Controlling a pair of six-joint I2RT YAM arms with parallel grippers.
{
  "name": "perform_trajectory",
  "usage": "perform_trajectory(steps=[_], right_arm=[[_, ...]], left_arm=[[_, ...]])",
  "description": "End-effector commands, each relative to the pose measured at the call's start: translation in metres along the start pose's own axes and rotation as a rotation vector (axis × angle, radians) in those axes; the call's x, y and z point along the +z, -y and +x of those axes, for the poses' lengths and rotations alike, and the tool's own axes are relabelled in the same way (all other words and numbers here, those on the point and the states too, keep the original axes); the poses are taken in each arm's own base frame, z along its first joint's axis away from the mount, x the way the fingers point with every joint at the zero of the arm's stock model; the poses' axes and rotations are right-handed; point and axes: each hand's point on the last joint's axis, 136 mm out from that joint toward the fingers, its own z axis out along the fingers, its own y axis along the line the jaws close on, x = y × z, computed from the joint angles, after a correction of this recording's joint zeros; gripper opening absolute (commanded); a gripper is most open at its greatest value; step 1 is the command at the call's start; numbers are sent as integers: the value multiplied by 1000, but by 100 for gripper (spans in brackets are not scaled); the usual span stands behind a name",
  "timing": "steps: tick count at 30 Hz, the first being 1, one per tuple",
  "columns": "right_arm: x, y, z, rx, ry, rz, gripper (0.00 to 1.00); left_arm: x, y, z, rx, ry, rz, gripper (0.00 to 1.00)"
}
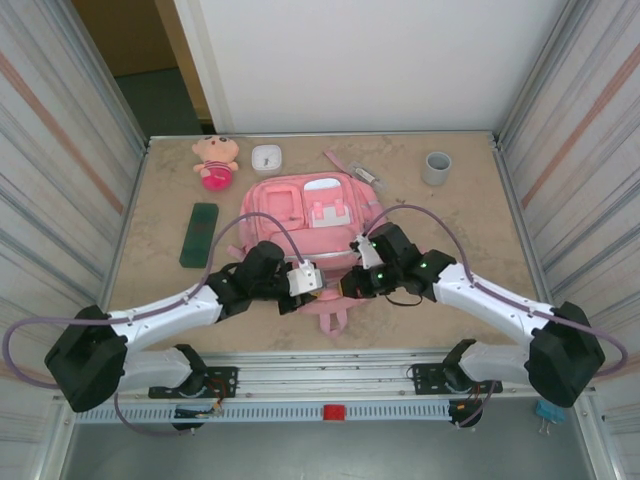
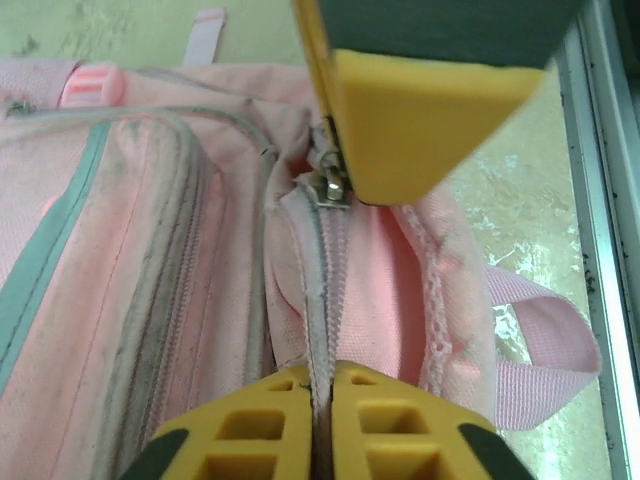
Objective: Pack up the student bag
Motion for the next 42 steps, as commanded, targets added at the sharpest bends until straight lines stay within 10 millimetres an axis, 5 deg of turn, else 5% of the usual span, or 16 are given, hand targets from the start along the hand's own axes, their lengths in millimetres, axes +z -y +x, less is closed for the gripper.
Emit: perform_trajectory(steps=[1, 7, 12, 17, 24, 31, 37, 42], right_arm=[[-15, 13, 0, 34, 29, -4, 0], [-33, 58, -2, 148, 65, 58, 0], [-37, 61, -5, 134, 75, 57, 0], [-36, 45, -10, 113, 83, -14, 0], [-35, 10, -12, 42, 97, -69, 0], [-34, -26, -14, -33, 101, -102, 0], [-30, -43, -10, -72, 87, -125, 0], [-30, -33, -6, -78, 86, -86, 0]], left_arm=[[-10, -2, 0, 51, -10, -23, 7], [-28, -3, 6, 67, -8, -57, 7], [-41, -7, 10, 78, -18, -110, 8], [-46, -11, 11, 71, -31, -142, 12], [-47, -7, -16, 41, 38, -112, 45], [-21, 8, -44, 99, 21, -39, 61], [0, 8, -41, 97, -6, -15, 57], [1, 2, -38, 98, -8, -54, 25]])
